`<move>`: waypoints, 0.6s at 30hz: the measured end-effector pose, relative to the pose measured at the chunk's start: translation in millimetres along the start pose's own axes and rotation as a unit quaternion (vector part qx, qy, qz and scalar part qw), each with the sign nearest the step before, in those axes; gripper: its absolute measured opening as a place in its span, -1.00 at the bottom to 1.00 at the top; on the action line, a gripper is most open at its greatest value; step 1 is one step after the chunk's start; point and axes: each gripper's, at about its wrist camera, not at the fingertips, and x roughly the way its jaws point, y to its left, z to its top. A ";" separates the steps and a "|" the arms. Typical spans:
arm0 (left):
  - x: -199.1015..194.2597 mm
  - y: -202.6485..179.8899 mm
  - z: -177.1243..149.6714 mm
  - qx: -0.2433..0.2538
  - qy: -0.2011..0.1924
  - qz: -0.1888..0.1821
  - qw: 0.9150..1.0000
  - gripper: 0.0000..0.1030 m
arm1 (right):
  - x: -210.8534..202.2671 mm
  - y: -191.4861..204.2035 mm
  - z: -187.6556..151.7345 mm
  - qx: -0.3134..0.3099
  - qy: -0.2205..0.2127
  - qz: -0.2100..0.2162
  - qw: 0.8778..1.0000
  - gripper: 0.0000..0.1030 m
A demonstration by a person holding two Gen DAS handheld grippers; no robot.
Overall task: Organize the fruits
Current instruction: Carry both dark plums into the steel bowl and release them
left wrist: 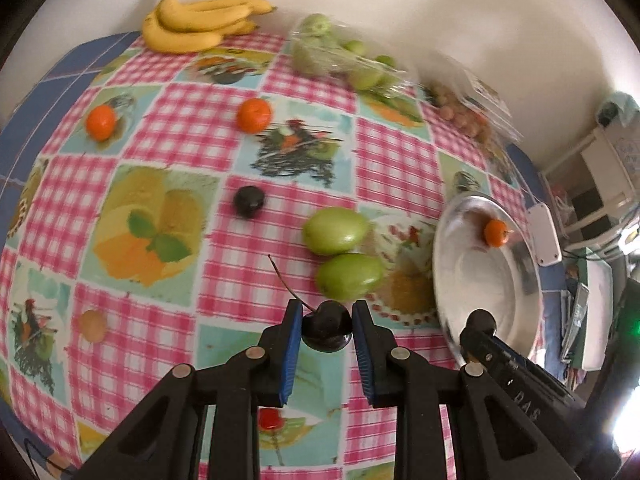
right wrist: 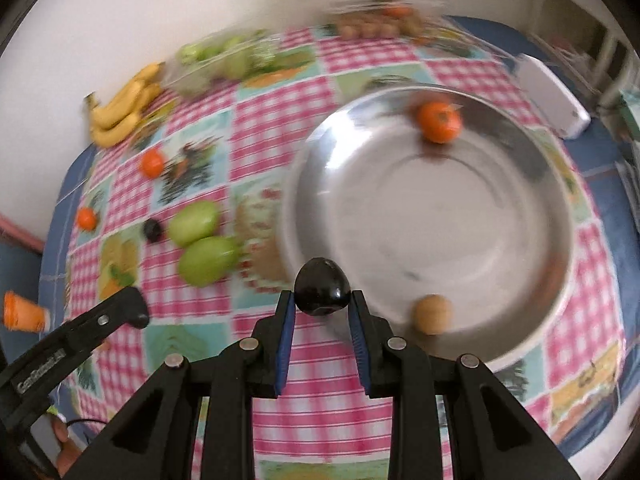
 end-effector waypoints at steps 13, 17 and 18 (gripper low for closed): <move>21.2 -72.0 -11.8 0.093 0.000 -0.033 0.995 -0.48 | -7.3 -85.5 7.3 0.104 -0.007 -0.028 0.994 -0.45; 22.1 -90.4 -12.5 0.121 -0.013 -0.047 0.991 -0.48 | -9.5 -104.3 9.4 0.118 -0.009 -0.034 0.992 -0.45; 23.1 -94.2 -13.0 0.127 -0.016 -0.049 0.991 -0.48 | -8.9 -106.8 9.2 0.120 -0.007 -0.033 0.992 -0.45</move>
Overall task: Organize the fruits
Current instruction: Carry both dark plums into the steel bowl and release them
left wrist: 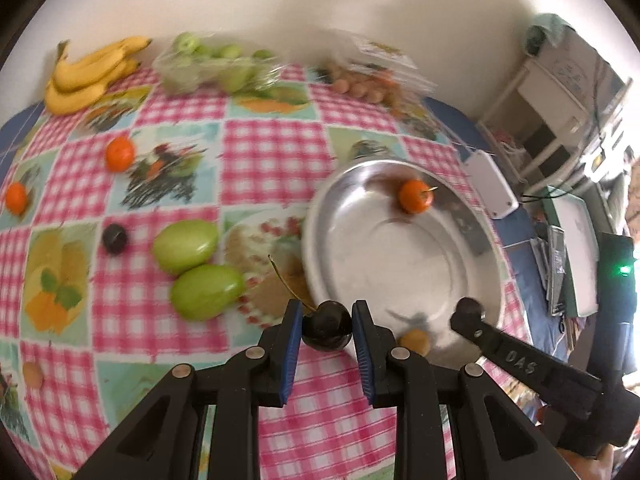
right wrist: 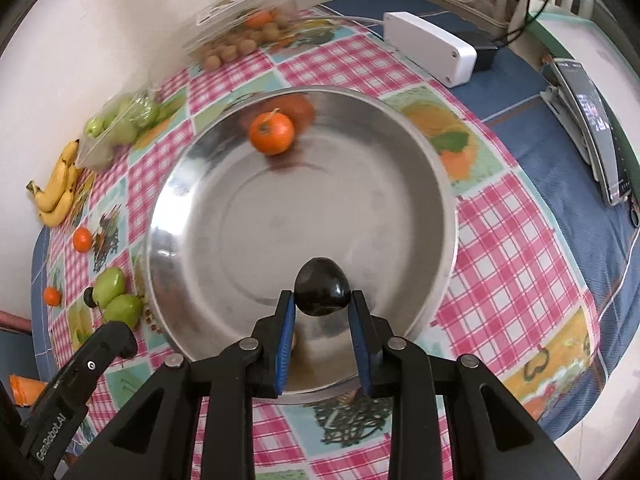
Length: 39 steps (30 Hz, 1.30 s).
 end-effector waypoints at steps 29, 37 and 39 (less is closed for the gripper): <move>31.1 -30.0 -15.2 0.062 0.017 0.013 0.998 -0.09 | 17.9 -1.4 2.0 0.016 0.037 -0.001 0.999 -0.44; 24.6 -19.2 -11.2 0.042 0.012 0.018 0.999 0.13 | 8.7 -3.1 4.0 0.027 0.014 0.002 1.000 -0.33; 23.1 -14.9 -9.6 0.033 0.010 0.021 0.999 0.15 | 4.1 -3.2 5.5 0.029 0.002 0.009 1.000 -0.32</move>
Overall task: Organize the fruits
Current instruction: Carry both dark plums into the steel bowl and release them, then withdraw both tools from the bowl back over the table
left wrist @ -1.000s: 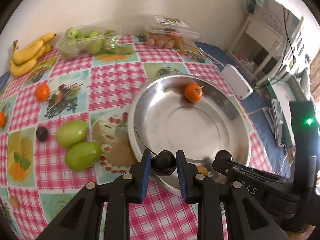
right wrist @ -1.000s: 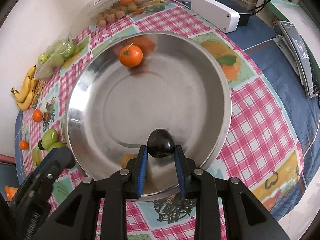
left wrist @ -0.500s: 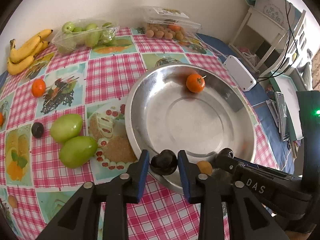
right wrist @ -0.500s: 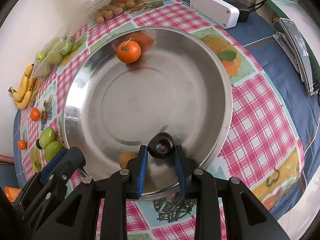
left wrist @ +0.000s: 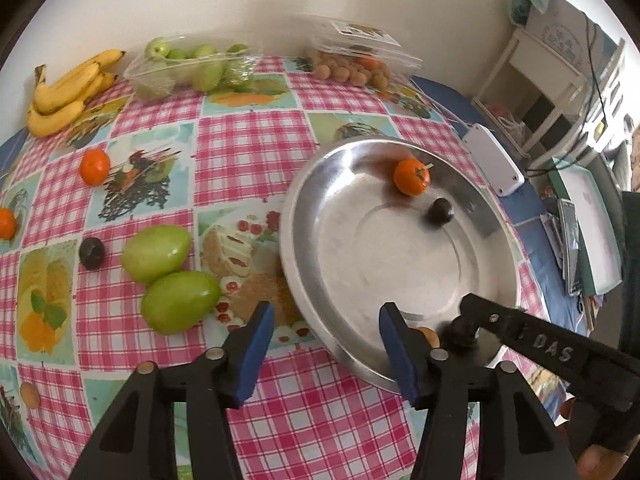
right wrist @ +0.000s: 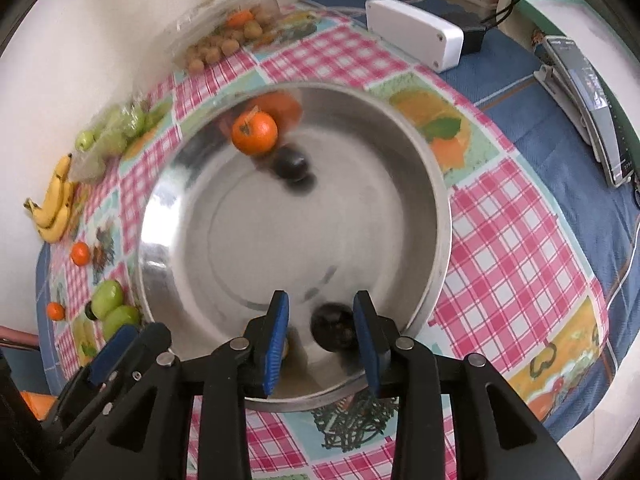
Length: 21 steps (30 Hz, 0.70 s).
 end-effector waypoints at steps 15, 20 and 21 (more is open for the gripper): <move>-4.0 32.3 0.6 -0.054 -0.003 0.055 0.997 0.61 | -8.9 9.7 0.1 -0.016 -0.019 0.003 1.000 -0.06; -4.8 46.9 -0.2 -0.079 0.002 0.089 0.993 0.66 | -3.3 24.3 -4.8 -0.051 -0.013 -0.009 0.999 0.02; -4.3 50.1 0.0 -0.084 0.003 0.096 0.992 0.66 | -1.8 27.6 -6.1 -0.058 -0.011 -0.012 0.998 0.02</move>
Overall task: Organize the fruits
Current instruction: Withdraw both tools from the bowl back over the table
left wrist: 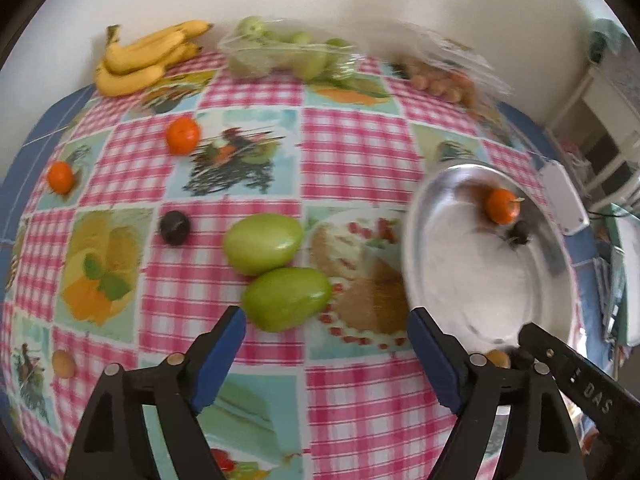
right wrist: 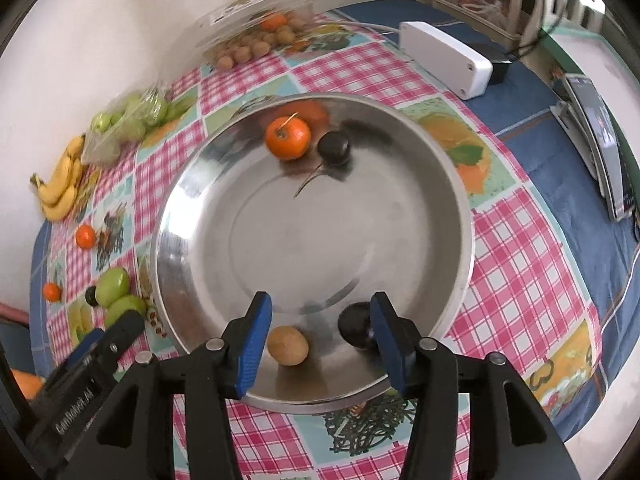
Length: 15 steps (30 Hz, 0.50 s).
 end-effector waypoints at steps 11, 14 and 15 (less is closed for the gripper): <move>2.7 15.4 1.2 -0.020 0.006 0.030 0.999 0.80 | 7.0 15.1 -2.9 -0.037 0.009 -0.009 0.999 0.06; 2.8 16.7 0.2 -0.017 0.002 0.047 0.999 1.00 | 8.1 16.7 -2.8 -0.043 0.006 -0.010 0.999 0.44; 3.2 17.0 0.2 -0.017 0.002 0.049 0.999 1.00 | 8.1 17.9 -2.9 -0.048 0.003 -0.013 0.999 0.48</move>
